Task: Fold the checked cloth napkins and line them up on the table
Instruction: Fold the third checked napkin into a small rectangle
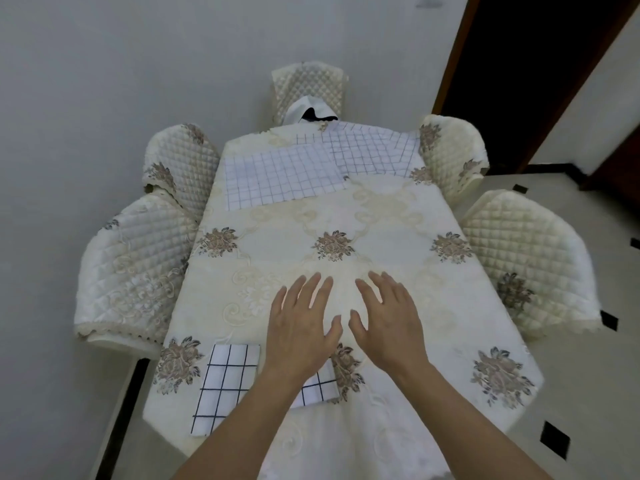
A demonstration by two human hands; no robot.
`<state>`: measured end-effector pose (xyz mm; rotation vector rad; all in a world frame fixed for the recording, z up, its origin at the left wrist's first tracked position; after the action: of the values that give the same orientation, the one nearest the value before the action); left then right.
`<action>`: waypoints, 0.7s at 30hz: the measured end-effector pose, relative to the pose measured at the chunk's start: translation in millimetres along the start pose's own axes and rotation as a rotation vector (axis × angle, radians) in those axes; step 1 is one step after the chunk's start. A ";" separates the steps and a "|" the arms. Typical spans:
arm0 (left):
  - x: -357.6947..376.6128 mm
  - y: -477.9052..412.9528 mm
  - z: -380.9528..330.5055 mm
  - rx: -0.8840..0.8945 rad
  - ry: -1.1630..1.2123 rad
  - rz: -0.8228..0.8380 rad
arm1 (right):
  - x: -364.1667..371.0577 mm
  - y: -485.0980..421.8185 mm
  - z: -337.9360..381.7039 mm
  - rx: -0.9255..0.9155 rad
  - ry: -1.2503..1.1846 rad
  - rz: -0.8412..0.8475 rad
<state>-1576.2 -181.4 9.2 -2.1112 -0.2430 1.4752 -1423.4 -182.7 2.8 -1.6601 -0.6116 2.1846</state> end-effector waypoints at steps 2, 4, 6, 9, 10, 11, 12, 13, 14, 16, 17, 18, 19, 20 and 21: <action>-3.1 3.0 -8.4 0.023 -0.008 -0.004 | -9.6 2.3 0.1 -0.007 0.021 -0.022; -1.9 6.9 -12.6 0.038 -0.018 0.013 | -13.7 7.4 0.4 0.012 0.028 -0.014; -1.8 8.0 -13.6 0.041 -0.028 0.022 | -14.9 12.1 2.3 0.021 0.036 -0.001; -6.9 2.7 -15.0 0.042 -0.026 0.022 | -18.5 13.0 5.9 0.027 0.043 -0.007; -8.7 0.0 -15.5 0.046 -0.025 0.023 | -20.3 12.0 6.4 0.033 0.043 -0.013; -9.8 -2.3 -15.8 0.050 -0.024 0.027 | -22.1 10.8 6.9 0.039 0.043 -0.018; -10.2 -4.2 -15.7 0.053 -0.021 0.031 | -23.4 9.7 7.1 0.047 0.046 -0.022; -9.9 -5.4 -15.6 0.056 -0.017 0.035 | -24.6 9.3 6.6 0.057 0.051 -0.026; -9.2 -6.1 -15.5 0.060 -0.011 0.042 | -25.5 9.5 5.8 0.070 0.058 -0.029; -6.7 -6.6 -15.7 0.072 0.001 0.061 | -27.3 11.7 2.2 0.103 0.068 -0.033; -4.9 -7.4 -16.4 0.082 0.007 0.070 | -28.6 13.5 -1.0 0.122 0.073 -0.038; -2.6 -8.7 -17.9 0.093 0.016 0.077 | -30.4 15.5 -5.3 0.140 0.081 -0.046; 0.3 -10.4 -20.5 0.110 0.028 0.081 | -32.8 17.8 -10.3 0.159 0.094 -0.051; 3.6 -12.0 -24.9 0.131 0.045 0.083 | -35.5 21.0 -16.1 0.180 0.111 -0.054; 7.6 -13.3 -30.9 0.155 0.066 0.083 | -38.5 25.1 -22.5 0.207 0.128 -0.057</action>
<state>-1543.0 -177.2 17.8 -2.0620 -0.0156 1.4202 -1391.5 -220.3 16.3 -1.6365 -0.3791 2.0080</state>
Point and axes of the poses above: each hand's wrist, its own y-axis away from the middle knuckle, its own x-axis out of the palm, z = x × y, the point moved 8 cm from there along -y, towards the middle knuckle, and after that the axes turned 12 degrees about -z, right-handed, at the moved point
